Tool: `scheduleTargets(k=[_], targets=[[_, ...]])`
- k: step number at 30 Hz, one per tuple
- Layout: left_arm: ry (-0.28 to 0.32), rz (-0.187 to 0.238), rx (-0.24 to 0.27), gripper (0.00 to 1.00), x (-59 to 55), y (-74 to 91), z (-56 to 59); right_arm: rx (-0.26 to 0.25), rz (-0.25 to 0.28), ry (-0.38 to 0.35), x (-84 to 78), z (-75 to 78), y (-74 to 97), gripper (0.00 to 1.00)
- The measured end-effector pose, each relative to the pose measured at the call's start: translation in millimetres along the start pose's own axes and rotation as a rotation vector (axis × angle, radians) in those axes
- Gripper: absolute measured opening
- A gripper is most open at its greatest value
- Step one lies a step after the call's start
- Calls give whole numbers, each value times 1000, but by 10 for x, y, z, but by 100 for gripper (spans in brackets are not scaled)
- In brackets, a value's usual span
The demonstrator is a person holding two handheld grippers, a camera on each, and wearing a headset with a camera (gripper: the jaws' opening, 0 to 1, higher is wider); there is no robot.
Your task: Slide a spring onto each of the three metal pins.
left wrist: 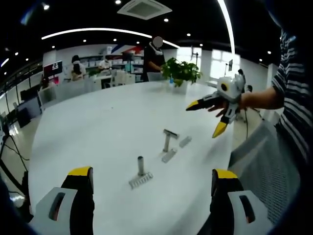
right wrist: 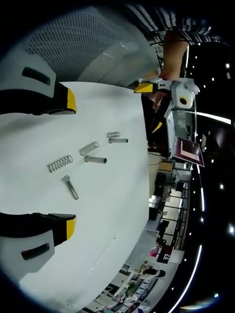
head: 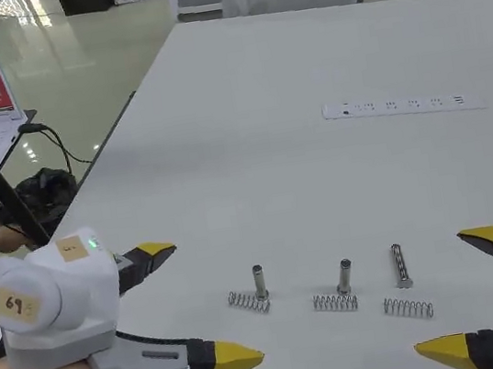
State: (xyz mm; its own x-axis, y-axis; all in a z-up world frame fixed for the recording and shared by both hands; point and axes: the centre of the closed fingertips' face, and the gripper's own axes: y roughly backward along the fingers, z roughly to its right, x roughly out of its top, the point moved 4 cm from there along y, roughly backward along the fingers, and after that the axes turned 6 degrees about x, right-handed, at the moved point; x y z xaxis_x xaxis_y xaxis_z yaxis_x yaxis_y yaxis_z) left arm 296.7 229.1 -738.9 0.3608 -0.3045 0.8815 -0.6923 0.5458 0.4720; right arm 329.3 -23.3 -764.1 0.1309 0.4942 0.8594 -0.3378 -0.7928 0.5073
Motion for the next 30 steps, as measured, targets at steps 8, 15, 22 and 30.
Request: scheduleTargets(k=[8, 15, 22, 30], targets=[[1, -1, -2, 98, -1, -7, 26, 2, -5, -2, -17, -17, -16, 83], [2, -4, -3, 98, -14, -9, 32, 1, -5, -4, -24, -17, -13, 83], [1, -14, -6, 98, -48, -16, 48, 5, -13, -1, -42, -30, -15, 83], [30, -1, -14, 98, -67, -35, 62, 10, -28, -7, -100, -39, -31, 83]])
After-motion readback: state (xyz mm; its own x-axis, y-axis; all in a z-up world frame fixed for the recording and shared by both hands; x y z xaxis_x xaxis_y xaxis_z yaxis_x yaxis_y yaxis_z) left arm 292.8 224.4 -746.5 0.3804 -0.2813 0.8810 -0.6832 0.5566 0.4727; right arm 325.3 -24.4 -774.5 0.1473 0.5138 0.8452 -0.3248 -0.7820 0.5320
